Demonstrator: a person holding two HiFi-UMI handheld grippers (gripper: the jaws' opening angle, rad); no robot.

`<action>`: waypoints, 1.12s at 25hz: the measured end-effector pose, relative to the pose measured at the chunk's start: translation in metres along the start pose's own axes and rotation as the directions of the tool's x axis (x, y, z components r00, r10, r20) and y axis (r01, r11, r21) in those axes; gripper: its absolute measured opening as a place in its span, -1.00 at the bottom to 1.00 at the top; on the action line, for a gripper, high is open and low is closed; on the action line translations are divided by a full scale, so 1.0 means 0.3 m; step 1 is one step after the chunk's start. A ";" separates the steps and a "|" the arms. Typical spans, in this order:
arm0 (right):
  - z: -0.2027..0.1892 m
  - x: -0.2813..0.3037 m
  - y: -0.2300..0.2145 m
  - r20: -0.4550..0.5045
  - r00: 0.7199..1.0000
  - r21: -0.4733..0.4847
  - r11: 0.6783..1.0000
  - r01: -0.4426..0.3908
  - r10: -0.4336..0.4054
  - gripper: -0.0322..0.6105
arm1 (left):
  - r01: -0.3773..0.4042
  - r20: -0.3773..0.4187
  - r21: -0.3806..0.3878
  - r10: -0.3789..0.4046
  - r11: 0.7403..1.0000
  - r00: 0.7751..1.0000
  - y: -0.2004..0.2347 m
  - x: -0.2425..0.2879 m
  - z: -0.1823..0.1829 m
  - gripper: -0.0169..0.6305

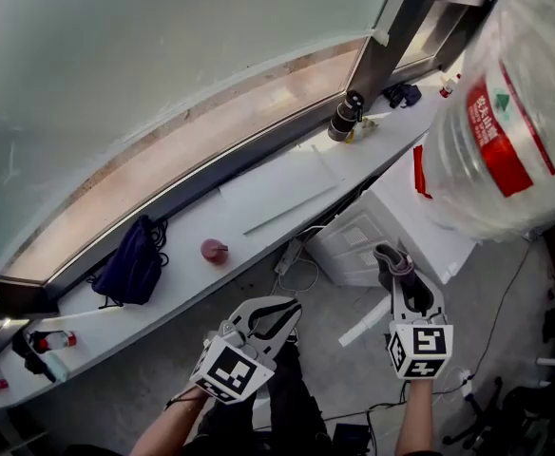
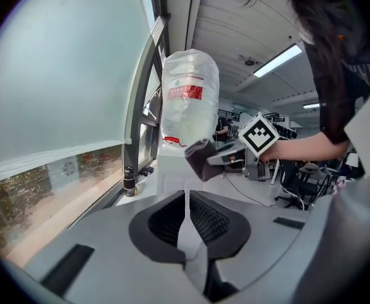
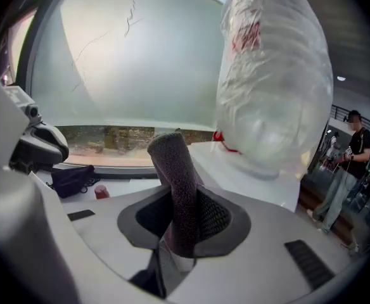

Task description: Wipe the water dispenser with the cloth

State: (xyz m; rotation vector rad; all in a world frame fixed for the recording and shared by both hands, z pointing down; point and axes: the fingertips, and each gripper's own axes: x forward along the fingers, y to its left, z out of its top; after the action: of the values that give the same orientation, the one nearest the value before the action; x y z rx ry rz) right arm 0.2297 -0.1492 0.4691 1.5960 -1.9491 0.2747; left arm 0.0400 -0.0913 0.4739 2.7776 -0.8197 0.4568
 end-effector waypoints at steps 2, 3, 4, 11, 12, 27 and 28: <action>0.058 -0.046 -0.045 0.036 0.999 -0.013 0.999 0.032 -0.032 -0.58 | 0.009 0.010 0.009 -0.009 1.000 1.000 -0.019 -0.006 0.020 -0.85; 0.076 -0.057 -0.064 0.050 0.998 -0.018 0.999 0.049 -0.048 -0.58 | 0.012 0.014 0.010 -0.012 1.000 1.000 -0.024 -0.008 0.026 -0.85; 0.087 -0.058 -0.081 0.061 0.996 -0.022 0.998 0.066 -0.065 -0.58 | 0.013 0.017 0.009 -0.014 1.000 1.000 -0.028 -0.009 0.027 -0.85; 0.024 0.066 -0.150 0.048 0.986 -0.022 0.987 0.161 -0.160 -0.58 | 0.020 0.004 -0.007 -0.020 1.000 1.000 -0.032 0.009 -0.021 -0.85; 0.001 0.089 -0.145 0.034 0.987 -0.012 0.987 0.159 -0.159 -0.58 | 0.019 0.000 -0.011 -0.019 1.000 1.000 -0.030 0.011 -0.032 -0.85; -0.539 0.463 -0.057 -0.201 0.975 0.131 0.983 0.127 -0.099 -0.58 | -0.043 -0.063 -0.076 0.038 0.996 0.997 0.042 0.079 -0.186 -0.85; -0.569 0.492 -0.046 -0.210 0.973 0.127 0.984 0.123 -0.094 -0.58 | -0.044 -0.067 -0.082 0.039 0.996 0.997 0.044 0.090 -0.191 -0.85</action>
State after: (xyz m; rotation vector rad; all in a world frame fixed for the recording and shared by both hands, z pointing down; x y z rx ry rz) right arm 0.2820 -0.1866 0.6859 1.6853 -1.7134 0.5184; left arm 0.0409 -0.0992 0.5381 2.6593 -0.8631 0.5057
